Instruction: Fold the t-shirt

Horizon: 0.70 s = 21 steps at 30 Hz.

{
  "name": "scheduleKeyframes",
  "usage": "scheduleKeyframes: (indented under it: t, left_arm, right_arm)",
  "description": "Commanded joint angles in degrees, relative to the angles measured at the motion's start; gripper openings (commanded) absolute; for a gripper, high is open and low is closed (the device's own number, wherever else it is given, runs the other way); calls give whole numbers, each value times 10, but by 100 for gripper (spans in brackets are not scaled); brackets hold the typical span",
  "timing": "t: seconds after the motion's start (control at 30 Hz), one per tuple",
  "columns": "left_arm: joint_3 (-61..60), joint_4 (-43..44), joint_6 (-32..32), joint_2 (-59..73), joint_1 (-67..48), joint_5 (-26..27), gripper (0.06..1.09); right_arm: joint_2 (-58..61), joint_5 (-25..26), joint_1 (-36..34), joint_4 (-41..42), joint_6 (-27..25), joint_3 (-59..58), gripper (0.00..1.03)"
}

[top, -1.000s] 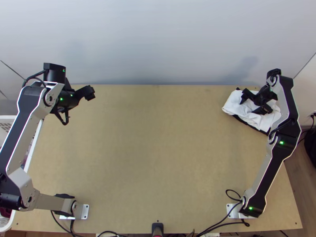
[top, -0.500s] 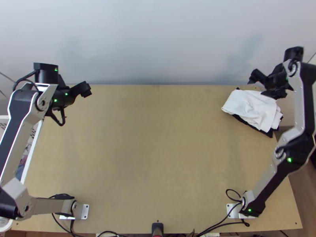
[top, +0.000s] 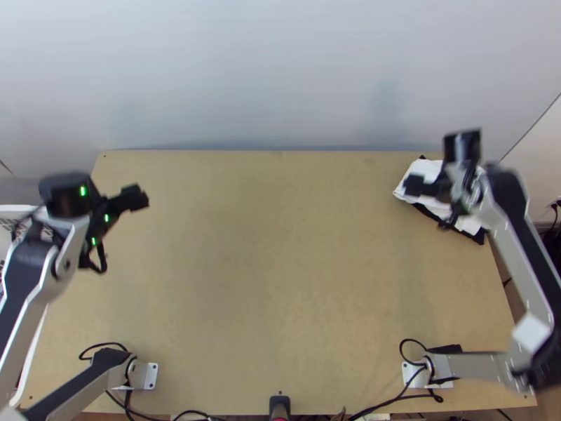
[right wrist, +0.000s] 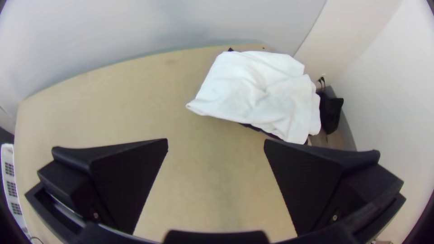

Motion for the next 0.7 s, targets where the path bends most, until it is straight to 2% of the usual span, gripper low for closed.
scheduleKeyframes:
  t: [0.0,0.23,0.33,0.4,0.5,0.67]
  left_arm:
    - [-204,93,23,-143,-3,-65,104]
    - [-347,139,24,-271,-2,-71,104]
    - [-414,184,27,-362,-4,-69,104]
    - [-453,222,59,-410,-7,-69,104]
    - [-492,274,118,-460,-11,-69,104]
    - [-557,298,157,-559,-27,-62,104]
  right_arm:
    - [-129,49,91,113,-5,-233,99]
    - [-247,52,103,292,-13,-423,99]
    - [-284,52,61,361,2,-486,99]
    - [-307,52,37,403,2,-526,99]
    - [-323,52,35,454,-10,-569,99]
    - [-340,52,38,520,-11,-632,99]
